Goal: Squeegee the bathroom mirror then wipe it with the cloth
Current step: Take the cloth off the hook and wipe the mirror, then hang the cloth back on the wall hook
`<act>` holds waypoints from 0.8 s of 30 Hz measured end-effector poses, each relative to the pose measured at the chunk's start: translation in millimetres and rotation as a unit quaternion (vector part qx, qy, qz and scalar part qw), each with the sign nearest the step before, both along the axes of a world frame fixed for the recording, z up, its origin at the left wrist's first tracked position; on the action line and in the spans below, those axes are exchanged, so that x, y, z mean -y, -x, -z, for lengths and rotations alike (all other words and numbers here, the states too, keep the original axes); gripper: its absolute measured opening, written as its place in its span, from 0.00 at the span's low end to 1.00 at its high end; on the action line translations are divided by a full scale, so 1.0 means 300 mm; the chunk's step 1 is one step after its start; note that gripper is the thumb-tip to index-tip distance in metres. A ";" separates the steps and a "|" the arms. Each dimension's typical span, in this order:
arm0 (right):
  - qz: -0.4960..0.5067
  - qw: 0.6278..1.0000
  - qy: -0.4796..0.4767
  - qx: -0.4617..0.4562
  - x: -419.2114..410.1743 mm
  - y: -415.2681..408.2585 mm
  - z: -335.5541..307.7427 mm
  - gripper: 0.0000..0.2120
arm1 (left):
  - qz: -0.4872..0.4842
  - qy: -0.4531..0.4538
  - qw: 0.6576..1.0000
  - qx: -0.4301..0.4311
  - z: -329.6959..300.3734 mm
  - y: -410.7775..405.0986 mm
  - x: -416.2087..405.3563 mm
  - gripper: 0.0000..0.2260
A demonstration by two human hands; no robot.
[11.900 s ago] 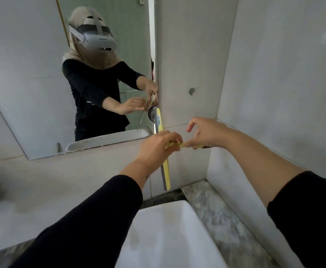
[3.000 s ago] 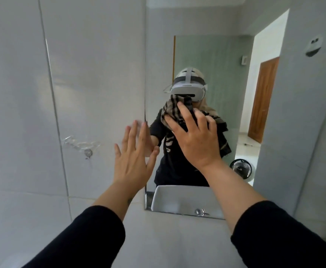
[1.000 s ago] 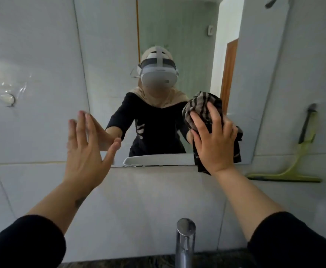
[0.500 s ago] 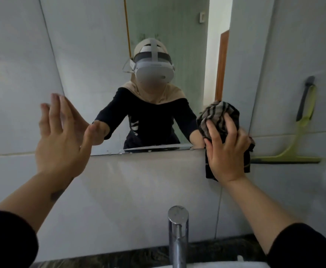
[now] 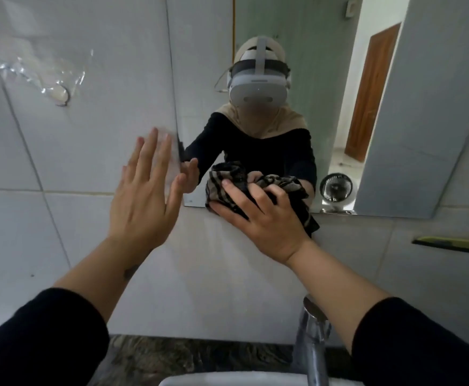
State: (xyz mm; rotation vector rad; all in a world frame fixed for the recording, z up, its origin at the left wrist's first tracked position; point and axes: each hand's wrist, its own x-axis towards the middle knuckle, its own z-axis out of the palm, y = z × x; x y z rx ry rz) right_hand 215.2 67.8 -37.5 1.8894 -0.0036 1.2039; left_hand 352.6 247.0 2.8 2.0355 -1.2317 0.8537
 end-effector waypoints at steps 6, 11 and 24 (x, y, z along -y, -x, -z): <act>-0.101 0.992 -0.056 -0.042 -0.164 -0.184 -0.043 0.20 | 0.026 0.052 0.995 -0.078 0.023 -0.075 -0.167 0.23; -0.244 0.937 -0.242 -0.062 -0.345 -0.314 -0.173 0.18 | 0.080 0.096 0.955 -0.268 -0.015 -0.112 -0.304 0.23; -0.413 0.610 -0.673 -0.070 -0.537 -0.319 -0.548 0.05 | 0.138 0.157 0.906 -0.369 -0.367 -0.113 -0.480 0.15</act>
